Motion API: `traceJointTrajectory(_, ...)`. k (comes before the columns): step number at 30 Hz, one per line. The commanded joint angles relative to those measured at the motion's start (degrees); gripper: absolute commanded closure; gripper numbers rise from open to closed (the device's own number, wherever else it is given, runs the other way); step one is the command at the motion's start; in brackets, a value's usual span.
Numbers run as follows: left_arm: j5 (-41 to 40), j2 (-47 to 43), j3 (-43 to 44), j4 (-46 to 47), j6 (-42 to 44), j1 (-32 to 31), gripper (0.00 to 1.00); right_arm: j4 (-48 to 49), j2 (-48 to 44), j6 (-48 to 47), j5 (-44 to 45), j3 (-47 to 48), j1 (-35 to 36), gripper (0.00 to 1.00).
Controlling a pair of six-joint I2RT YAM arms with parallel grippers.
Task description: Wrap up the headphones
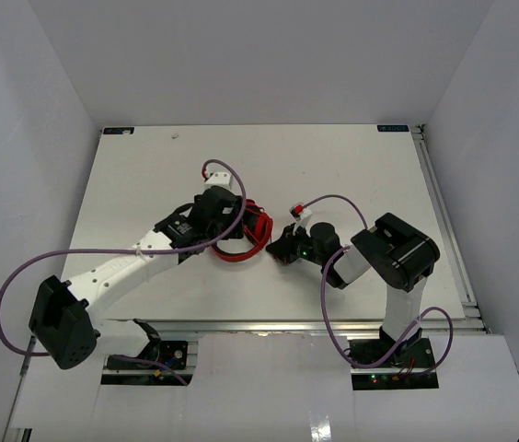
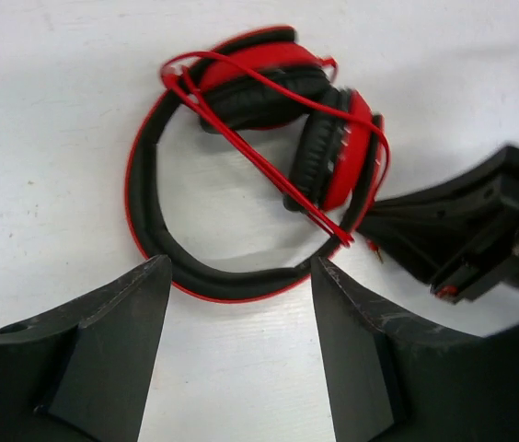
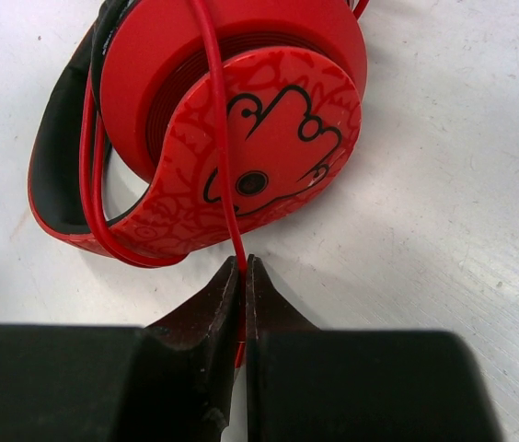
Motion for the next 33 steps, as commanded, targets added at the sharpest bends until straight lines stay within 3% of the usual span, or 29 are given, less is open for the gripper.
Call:
traceJointTrajectory(1, -6.0, 4.7, -3.6, 3.7, 13.3, -6.4, 0.30, -2.0, 1.5, -0.7, 0.3, 0.5, -0.5, 0.92)
traceJointTrajectory(12, -6.1, 8.9, -10.8, 15.3, 21.8, -10.1, 0.46, -2.0, 1.3, -2.1, 0.0, -0.4, -1.4, 0.92)
traceJointTrajectory(33, -8.2, 10.7, -14.3, 18.0, 24.9, -12.2, 0.41, -1.1, -0.5, -2.3, -0.9, -1.7, -1.4, 0.92)
